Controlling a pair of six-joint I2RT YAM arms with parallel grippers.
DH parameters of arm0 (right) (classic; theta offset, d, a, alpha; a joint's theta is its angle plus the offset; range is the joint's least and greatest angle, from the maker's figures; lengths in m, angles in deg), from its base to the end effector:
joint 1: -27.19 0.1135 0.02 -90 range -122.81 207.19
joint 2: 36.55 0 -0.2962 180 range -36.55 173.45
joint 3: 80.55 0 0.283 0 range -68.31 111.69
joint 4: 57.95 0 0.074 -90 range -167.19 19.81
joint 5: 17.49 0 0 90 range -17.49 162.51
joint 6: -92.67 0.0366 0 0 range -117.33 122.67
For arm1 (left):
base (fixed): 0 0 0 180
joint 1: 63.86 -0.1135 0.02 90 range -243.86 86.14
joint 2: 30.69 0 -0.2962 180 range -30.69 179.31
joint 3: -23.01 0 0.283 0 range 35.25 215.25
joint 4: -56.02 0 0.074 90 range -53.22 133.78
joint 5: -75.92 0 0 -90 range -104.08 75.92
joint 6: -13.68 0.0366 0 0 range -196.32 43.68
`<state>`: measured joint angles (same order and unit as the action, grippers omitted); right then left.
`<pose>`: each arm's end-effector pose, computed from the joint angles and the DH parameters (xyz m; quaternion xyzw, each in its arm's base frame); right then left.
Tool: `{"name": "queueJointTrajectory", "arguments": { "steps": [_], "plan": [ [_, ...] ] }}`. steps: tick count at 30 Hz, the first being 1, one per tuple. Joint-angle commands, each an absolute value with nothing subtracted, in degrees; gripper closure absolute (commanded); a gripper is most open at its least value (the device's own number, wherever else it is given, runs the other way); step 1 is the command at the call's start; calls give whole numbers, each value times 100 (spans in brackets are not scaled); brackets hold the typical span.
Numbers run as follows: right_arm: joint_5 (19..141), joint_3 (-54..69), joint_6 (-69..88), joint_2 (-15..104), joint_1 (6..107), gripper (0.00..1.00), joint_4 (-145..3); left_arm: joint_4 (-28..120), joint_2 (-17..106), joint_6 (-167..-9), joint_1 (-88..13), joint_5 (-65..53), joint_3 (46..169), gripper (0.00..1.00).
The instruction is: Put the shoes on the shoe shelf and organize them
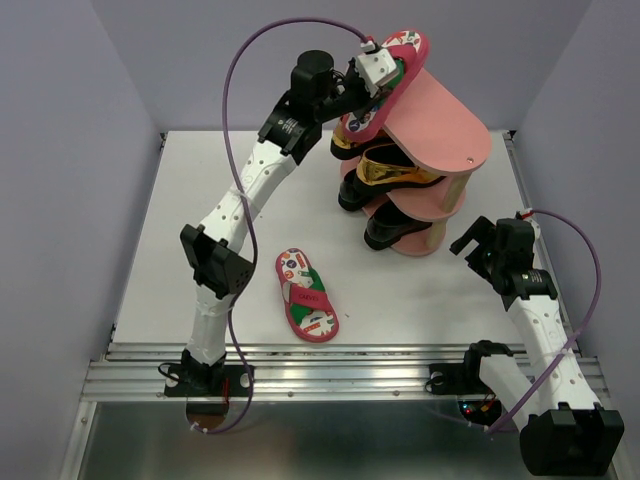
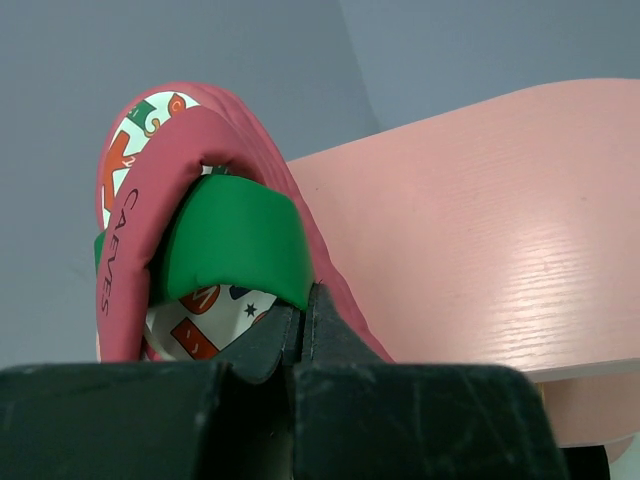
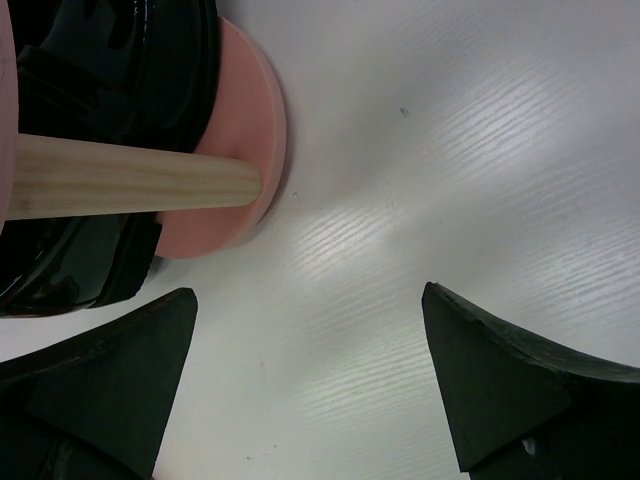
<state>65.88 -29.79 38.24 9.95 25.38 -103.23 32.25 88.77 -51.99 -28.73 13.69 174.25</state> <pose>0.1814 -0.0100 0.2769 0.3138 0.8529 0.0698 0.4113 0.4086 -0.3083 0.5353 0.4731 0.4632 -0.2257 0.7146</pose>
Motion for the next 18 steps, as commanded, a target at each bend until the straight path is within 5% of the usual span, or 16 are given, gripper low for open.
{"name": "queueJointTrajectory", "arguments": {
  "steps": [1,12,18],
  "plan": [
    [6530,-2744,3800,907,2525,0,-10315,4106,8761,-5206,-2686,1730,17834,100],
    [6530,-2753,3800,916,2525,0,-10315,4272,8796,-5487,-2607,1572,17658,100],
    [6574,-2771,3783,907,2525,0,-10280,4255,8656,-5689,-2598,1326,17877,45]
  ]
}}
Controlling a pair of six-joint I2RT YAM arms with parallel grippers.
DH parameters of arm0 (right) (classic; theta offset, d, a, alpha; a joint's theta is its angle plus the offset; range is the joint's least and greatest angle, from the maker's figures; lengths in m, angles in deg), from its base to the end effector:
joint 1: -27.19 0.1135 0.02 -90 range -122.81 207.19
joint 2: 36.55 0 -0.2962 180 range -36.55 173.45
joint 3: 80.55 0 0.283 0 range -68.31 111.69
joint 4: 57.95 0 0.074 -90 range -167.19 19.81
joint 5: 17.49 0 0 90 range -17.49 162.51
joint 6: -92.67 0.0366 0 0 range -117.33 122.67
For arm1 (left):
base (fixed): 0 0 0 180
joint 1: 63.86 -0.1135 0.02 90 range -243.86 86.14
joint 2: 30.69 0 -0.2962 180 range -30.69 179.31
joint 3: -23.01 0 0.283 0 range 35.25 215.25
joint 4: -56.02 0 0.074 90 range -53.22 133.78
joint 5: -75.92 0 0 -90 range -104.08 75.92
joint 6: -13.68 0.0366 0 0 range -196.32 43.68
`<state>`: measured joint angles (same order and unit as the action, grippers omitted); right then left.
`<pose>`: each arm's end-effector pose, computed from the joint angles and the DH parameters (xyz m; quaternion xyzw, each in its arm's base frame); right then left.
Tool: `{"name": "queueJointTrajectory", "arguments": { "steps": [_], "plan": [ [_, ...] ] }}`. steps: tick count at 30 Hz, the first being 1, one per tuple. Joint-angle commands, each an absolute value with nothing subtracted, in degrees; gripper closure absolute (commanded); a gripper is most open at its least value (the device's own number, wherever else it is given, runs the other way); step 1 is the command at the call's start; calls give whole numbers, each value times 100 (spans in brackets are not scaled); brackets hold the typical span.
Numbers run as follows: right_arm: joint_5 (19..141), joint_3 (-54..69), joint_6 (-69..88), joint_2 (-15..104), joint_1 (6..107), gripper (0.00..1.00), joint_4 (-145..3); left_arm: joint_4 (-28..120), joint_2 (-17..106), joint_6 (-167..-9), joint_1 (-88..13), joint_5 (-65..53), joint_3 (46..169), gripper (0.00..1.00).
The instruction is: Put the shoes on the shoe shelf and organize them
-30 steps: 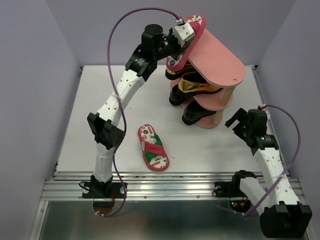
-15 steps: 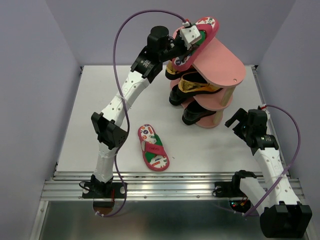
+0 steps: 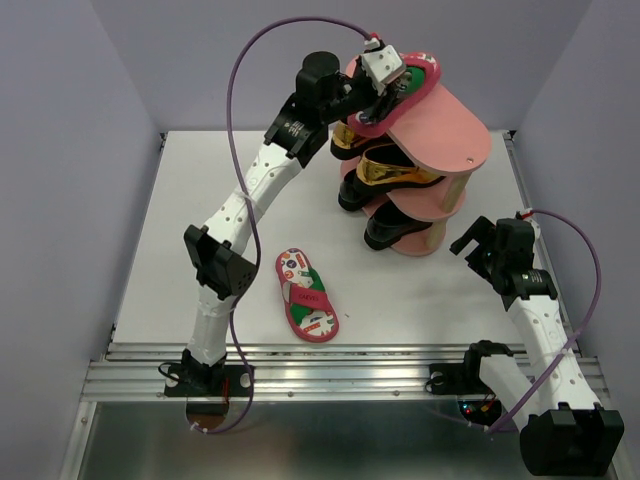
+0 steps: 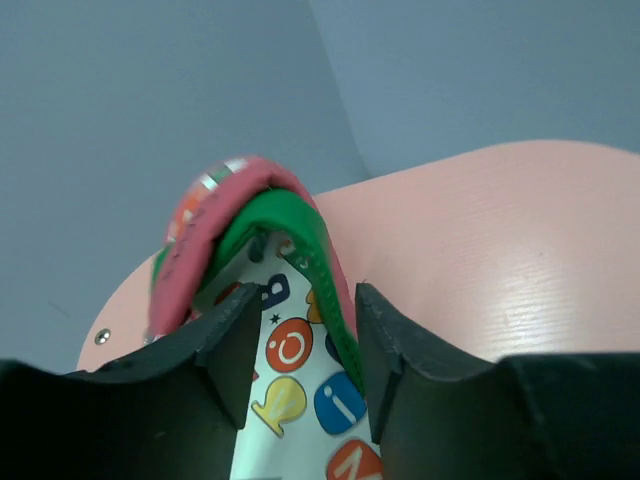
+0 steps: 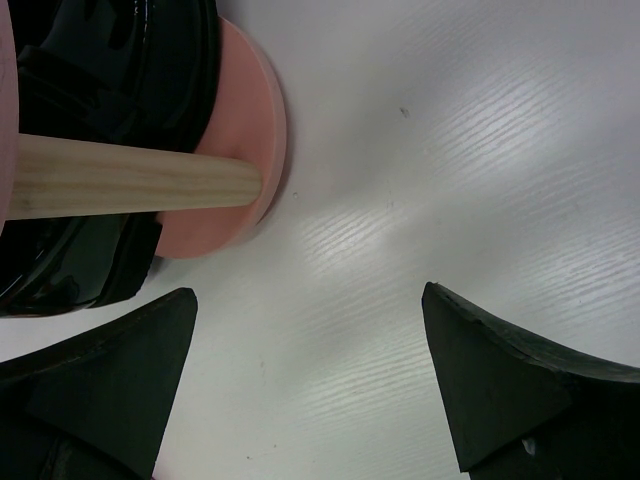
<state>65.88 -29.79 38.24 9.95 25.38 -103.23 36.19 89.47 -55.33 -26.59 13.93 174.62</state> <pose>0.1814 -0.0100 0.2769 0.3138 0.8529 0.0698 0.4113 0.3989 -0.3252 0.5387 0.4623 0.4443 -0.2579 0.7228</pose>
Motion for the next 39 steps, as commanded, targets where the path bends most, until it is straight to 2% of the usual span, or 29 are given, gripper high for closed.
{"name": "queueJointTrajectory", "arguments": {
  "steps": [1,3,4,6,8,12,14,19,21,22,26,35,39],
  "plan": [
    [6583,-2771,3791,916,2525,0,-10280,4255,8603,-5733,-2598,1317,17904,34],
    [6592,-2780,3783,924,2525,0,-10271,4255,8533,-5821,-2598,1360,17965,31],
    [6592,-2788,3791,925,2525,0,-10271,4264,8498,-5822,-2598,1361,17983,27],
    [6600,-2780,3791,925,2525,0,-10262,4308,8454,-5936,-2598,1343,18018,14],
    [6592,-2780,3791,916,2525,0,-10271,4317,8331,-6050,-2598,1247,18018,9],
    [6583,-2788,3791,872,2525,0,-10271,4343,7883,-6480,-2590,335,17694,9],
    [6583,-2788,3809,881,2525,0,-10280,4343,7435,-6778,-2589,-570,17413,9],
    [6583,-2788,3809,951,2525,0,-10271,4071,6391,-8497,-2616,-2396,16131,11],
    [6592,-2780,3791,977,2525,0,-10271,3660,6187,-9088,-2695,-2698,15744,11],
    [6600,-2788,3783,977,2525,0,-10262,3510,6073,-9735,-2799,-2743,15638,11],
    [6627,-2815,3765,986,2525,0,-10210,3139,5984,-10601,-2941,-2200,15260,10],
    [6645,-2841,3774,942,2525,0,-10201,4077,6063,-11910,-3169,-1139,13951,12],
    [6645,-2832,3765,986,2525,0,-10192,4203,6265,-12193,-3240,-749,13870,10]
  ]
}}
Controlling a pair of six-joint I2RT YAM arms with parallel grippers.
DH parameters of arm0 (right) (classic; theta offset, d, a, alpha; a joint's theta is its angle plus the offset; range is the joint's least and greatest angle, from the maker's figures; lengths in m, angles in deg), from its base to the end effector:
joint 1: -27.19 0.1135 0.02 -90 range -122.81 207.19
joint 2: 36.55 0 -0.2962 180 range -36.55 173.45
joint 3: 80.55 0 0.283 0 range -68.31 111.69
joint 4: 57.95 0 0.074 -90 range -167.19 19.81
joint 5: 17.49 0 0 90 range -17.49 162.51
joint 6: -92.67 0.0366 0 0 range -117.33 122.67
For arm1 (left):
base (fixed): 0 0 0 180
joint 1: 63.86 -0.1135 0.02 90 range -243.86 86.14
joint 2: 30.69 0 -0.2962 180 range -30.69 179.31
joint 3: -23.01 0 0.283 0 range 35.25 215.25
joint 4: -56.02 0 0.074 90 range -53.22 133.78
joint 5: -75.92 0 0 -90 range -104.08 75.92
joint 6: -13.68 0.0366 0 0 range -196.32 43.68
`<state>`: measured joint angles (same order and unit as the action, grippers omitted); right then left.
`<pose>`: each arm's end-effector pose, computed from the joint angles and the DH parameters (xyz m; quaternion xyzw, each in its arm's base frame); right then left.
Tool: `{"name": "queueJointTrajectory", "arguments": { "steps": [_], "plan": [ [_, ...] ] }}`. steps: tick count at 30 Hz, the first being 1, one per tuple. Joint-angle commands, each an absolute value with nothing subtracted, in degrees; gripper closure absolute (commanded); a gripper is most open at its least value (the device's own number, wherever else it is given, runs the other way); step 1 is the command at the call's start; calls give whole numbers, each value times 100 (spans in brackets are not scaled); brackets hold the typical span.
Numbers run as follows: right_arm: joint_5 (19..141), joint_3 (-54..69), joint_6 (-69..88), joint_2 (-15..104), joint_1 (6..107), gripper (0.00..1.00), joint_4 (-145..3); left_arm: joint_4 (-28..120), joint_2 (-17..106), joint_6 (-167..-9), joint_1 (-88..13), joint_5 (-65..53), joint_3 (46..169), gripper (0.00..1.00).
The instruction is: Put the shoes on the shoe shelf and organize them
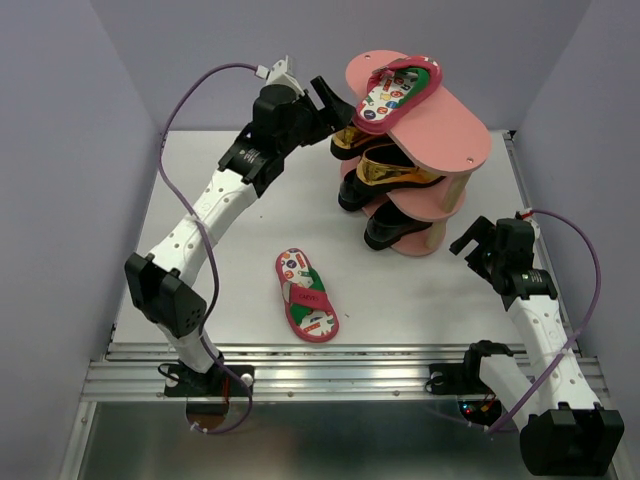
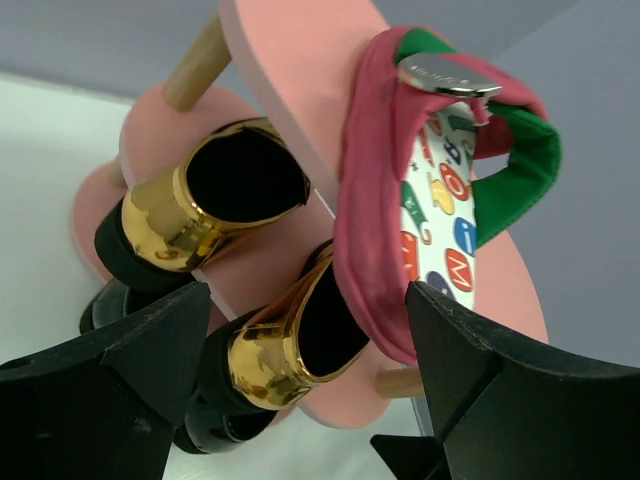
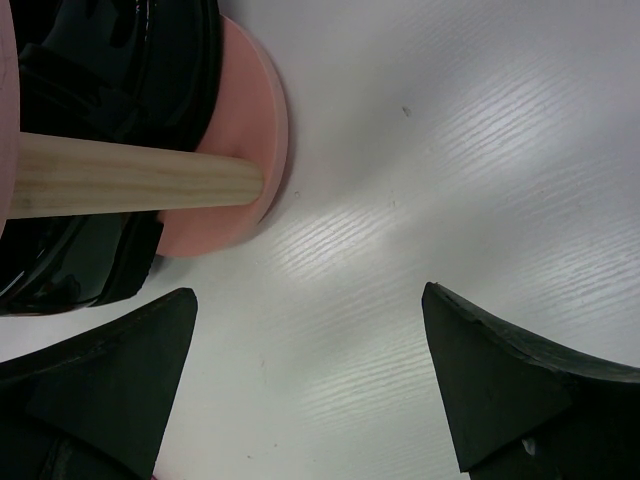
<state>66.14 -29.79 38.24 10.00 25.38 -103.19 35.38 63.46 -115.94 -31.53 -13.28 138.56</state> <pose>0.1816 -0.0098 0.2769 0.3130 0.8534 0.0718 0.4107 0.3508 -0.2226 0.5137 -0.0397 0.7013 -0.4221 0.5731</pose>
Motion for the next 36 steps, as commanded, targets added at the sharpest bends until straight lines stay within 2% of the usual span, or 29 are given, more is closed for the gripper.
{"name": "queueJointTrajectory", "arguments": {
  "steps": [1,15,28,36],
  "plan": [
    [6653,-2832,3765,986,2525,0,-10201,4220,6300,-12333,-3275,-723,13835,10],
    [6662,-2832,3748,1012,2525,0,-10192,5748,6274,-13476,-3504,376,12693,14],
    [6645,-2832,3756,977,2525,0,-10183,6109,5615,-13459,-3486,-362,12217,14],
    [6636,-2832,3765,986,2525,0,-10192,6233,5816,-13512,-3346,-28,12463,9]
  ]
}}
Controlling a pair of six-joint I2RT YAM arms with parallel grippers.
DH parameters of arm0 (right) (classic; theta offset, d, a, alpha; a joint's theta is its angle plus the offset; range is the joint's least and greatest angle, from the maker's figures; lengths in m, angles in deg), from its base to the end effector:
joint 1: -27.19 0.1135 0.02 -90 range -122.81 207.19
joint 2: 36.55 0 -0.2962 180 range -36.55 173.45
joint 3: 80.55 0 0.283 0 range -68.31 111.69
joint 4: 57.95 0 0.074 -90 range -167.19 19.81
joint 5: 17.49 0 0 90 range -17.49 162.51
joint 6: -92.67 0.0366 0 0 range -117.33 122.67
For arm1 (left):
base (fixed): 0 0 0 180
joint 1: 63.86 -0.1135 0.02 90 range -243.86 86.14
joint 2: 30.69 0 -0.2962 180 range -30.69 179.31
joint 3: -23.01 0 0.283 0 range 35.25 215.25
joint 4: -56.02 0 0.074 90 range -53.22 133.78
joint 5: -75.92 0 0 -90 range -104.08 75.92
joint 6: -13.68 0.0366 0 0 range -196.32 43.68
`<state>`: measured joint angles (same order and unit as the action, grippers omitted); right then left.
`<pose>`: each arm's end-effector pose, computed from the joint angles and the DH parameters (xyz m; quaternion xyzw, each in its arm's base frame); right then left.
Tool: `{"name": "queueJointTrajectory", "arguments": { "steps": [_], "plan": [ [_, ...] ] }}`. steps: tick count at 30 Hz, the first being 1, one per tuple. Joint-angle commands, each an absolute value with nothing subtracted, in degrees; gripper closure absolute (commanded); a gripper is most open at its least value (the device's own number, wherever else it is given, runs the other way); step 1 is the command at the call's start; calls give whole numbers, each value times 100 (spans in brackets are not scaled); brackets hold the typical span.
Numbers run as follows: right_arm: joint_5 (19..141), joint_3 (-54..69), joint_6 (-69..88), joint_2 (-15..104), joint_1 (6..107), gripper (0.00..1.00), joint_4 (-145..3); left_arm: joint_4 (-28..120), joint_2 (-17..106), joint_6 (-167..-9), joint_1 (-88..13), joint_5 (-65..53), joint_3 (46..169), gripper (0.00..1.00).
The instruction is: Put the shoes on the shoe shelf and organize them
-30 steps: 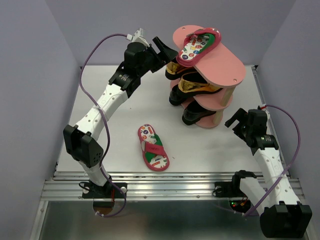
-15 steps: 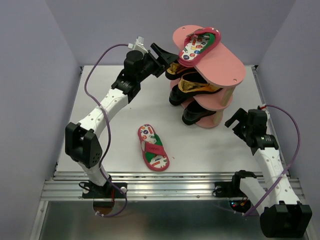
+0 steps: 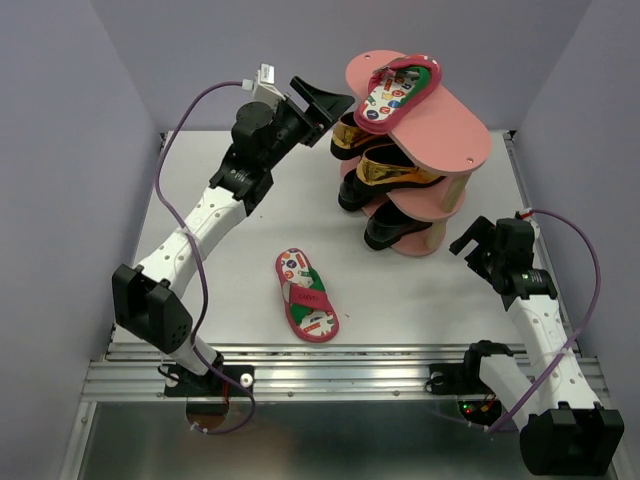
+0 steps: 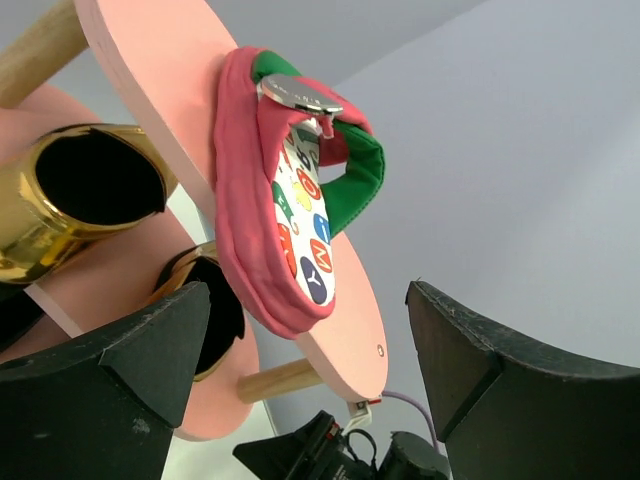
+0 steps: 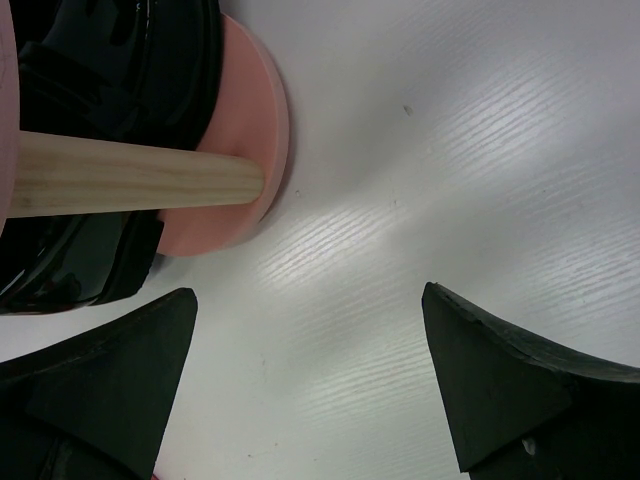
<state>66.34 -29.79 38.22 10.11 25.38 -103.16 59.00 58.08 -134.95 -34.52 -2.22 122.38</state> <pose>0.1819 -0.0097 0.2766 0.3122 0.8540 0.0730 0.4097 0.3438 -0.2018 0.4875 -0.0770 0.6158 -0.5887 0.5180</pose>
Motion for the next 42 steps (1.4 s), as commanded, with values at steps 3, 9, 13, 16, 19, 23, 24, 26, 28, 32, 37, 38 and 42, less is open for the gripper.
{"name": "queueJointTrajectory", "arguments": {
  "steps": [3,9,13,16,19,23,24,26,28,32,37,38,42],
  "plan": [
    [6636,-2832,3774,977,2525,0,-10201,6250,5948,-13573,-3266,7,12490,8],
    [6636,-2824,3783,942,2525,0,-10210,6276,6124,-13626,-3187,104,12551,7],
    [6636,-2832,3774,968,2525,0,-10210,6285,6247,-13635,-3135,156,12648,7],
    [6627,-2832,3782,968,2525,0,-10218,6329,6282,-13688,-3108,157,12666,9],
    [6627,-2832,3783,960,2525,0,-10210,6391,6353,-13706,-3099,174,12710,12],
    [6627,-2841,3783,977,2525,0,-10210,6435,6537,-13767,-3090,227,12850,19],
    [6627,-2832,3783,986,2525,0,-10210,6452,6555,-13784,-3082,227,12894,21],
    [6627,-2841,3782,977,2525,0,-10210,6470,6607,-13785,-3082,236,12938,24],
    [6627,-2841,3782,977,2525,0,-10210,6470,6643,-13785,-3082,236,12991,24],
    [6627,-2841,3774,977,2525,0,-10210,6461,6695,-13776,-3082,262,13026,24],
    [6627,-2841,3782,969,2525,0,-10210,6470,6731,-13785,-3082,262,13052,45],
    [6627,-2841,3783,968,2525,0,-10210,6470,6731,-13776,-3082,245,13061,56],
    [6636,-2841,3783,942,2525,0,-10210,6339,6757,-13644,-3143,209,13280,79]
  ]
}}
